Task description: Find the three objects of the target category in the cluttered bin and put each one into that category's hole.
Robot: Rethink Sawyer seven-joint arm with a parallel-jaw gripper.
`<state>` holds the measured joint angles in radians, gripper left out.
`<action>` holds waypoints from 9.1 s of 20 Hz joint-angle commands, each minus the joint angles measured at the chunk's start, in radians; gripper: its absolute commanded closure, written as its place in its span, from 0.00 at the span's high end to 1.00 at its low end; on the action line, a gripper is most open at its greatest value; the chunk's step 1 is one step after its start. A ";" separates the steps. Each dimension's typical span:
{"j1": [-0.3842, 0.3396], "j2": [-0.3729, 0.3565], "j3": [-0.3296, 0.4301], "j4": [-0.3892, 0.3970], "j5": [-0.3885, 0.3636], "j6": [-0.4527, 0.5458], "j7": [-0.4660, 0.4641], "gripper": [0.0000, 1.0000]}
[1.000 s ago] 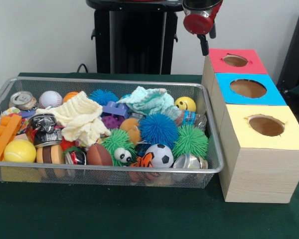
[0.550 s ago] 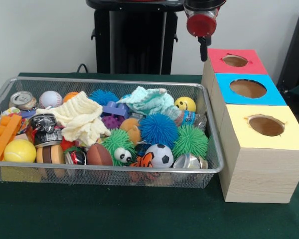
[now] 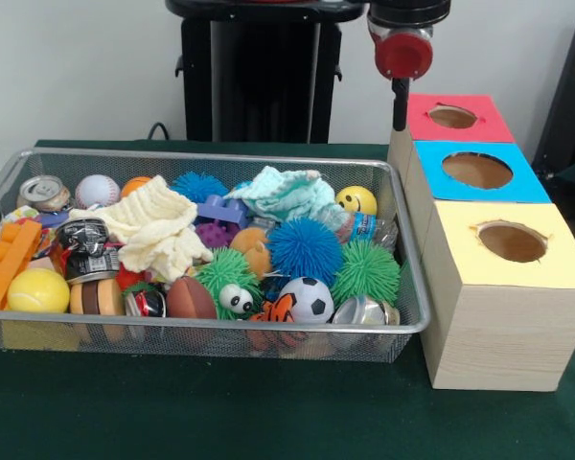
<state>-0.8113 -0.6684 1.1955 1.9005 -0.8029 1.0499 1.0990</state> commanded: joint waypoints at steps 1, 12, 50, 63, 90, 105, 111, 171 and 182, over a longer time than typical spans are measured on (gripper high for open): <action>-0.005 0.007 -0.060 -0.008 -0.126 -0.089 -0.201 1.00; -0.021 0.040 -0.112 0.022 -0.202 -0.129 -0.222 1.00; 0.033 0.130 -0.196 -0.032 -0.312 -0.259 -0.191 1.00; 0.033 0.112 -0.212 -0.016 -0.334 -0.307 -0.190 1.00; 0.071 0.138 -0.275 -0.028 -0.420 -0.388 -0.164 1.00; 0.104 0.166 -0.333 -0.052 -0.442 -0.418 -0.165 1.00; 0.112 0.159 -0.346 -0.053 -0.437 -0.416 -0.180 1.00; 0.130 0.174 -0.396 -0.067 -0.475 -0.554 -0.161 1.00; 0.140 0.164 -0.399 -0.067 -0.471 -0.546 -0.150 0.00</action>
<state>-0.6578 -0.5340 0.8398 1.8972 -1.2380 0.5135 1.0990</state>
